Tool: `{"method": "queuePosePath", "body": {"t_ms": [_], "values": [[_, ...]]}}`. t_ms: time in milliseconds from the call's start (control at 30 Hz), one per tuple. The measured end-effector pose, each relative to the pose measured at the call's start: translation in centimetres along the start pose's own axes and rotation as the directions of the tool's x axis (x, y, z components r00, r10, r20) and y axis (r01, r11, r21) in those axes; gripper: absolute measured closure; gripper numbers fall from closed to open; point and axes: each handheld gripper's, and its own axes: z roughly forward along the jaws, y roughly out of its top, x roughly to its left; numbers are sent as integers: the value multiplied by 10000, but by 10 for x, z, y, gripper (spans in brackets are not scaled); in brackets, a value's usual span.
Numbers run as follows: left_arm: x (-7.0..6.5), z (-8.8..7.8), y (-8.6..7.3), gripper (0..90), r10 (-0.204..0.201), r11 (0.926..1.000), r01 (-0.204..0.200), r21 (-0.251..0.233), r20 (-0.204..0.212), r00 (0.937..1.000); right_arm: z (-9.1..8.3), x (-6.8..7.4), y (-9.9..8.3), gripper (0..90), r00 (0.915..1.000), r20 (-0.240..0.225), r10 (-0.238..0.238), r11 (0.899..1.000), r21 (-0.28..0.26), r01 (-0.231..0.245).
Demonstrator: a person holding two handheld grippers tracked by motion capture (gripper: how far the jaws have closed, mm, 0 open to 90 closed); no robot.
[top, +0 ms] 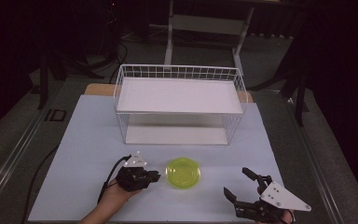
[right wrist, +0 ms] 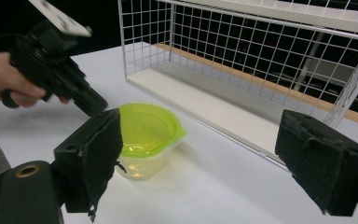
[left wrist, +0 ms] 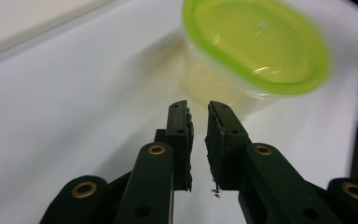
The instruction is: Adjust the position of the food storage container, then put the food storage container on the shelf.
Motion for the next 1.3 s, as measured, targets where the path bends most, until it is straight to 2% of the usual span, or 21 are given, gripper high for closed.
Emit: {"method": "queuePosePath", "body": {"t_ms": [100,167,233,300,367,400,433,467,533,567,600,733,800,867,900,1000,1133,1167,1200,1300], "values": [[-3,-15,0,637,106,9987,-99,-494,132,9999,2,1,0,150,9999,-161,-42,9999,105,44],[-6,-21,0,484,45,9972,-32,-751,174,9998,4,3,-1,154,9997,-218,-143,9996,251,149],[-9,-28,-1,367,39,9949,-11,-1010,274,9996,7,5,-1,154,9993,-318,-202,9989,424,215],[-11,-31,-2,161,32,9946,21,-1036,514,9987,8,7,-1,153,9992,-336,-212,9986,468,227],[-13,-34,-3,105,-110,9921,176,-1244,529,9985,9,7,-1,153,9994,-304,-151,9989,441,164],[-14,-36,-3,36,-247,9898,318,-1389,523,9983,9,7,-1,153,9995,-306,-125,9991,395,137],[-15,-38,-4,7,-282,9867,343,-1590,404,9988,9,7,-2,153,9996,-267,-86,9992,393,97],[-16,-40,-4,7,-274,9831,323,-1803,295,9992,9,7,-2,153,9997,-232,-4,9990,455,15],[-21,-43,-4,7,-5,9756,32,-2197,124,9999,9,5,-3,153,9996,-212,196,9985,519,-185],[-22,-45,-3,7,153,9686,-142,-2482,22,9999,9,5,-3,153,9996,-187,234,9984,527,-224],[-24,-47,-2,8,234,9621,-188,-2720,136,9996,9,5,-2,153,9997,-149,199,9983,547,-191],[-29,-52,6,8,293,9512,-29,-3084,810,9963,9,5,3,154,9998,-139,115,9982,596,-106],[-32,-54,11,8,488,9530,-173,-3024,971,9941,10,4,7,156,9995,-246,184,9976,671,-167],[-36,-54,17,9,820,9588,-524,-2791,956,9920,12,4,13,156,9994,-301,149,9971,747,-127],[-37,-54,20,9,948,9580,-675,-2787,860,9918,13,4,15,156,9994,-340,94,9972,741,-68],[-40,-55,27,9,1075,9574,-797,-2777,863,9905,16,3,23,157,9991,-422,54,9958,919,-15],[-38,-53,34,9,891,9587,-585,-2784,985,9911,22,0,31,156,9981,-544,277,9947,1001,-221],[-36,-52,38,9,736,9628,-406,-2673,1146,9907,24,-1,34,155,9971,-621,439,9940,1031,-373],[-36,-51,39,9,717,9632,-375,-2663,1198,9902,29,-3,38,146,9932,-910,726,9925,1049,-629],[-34,-45,45,9,639,9694,-330,-2431,1206,9906,39,-4,41,134,9943,-903,563,9915,1218,-451]]}}
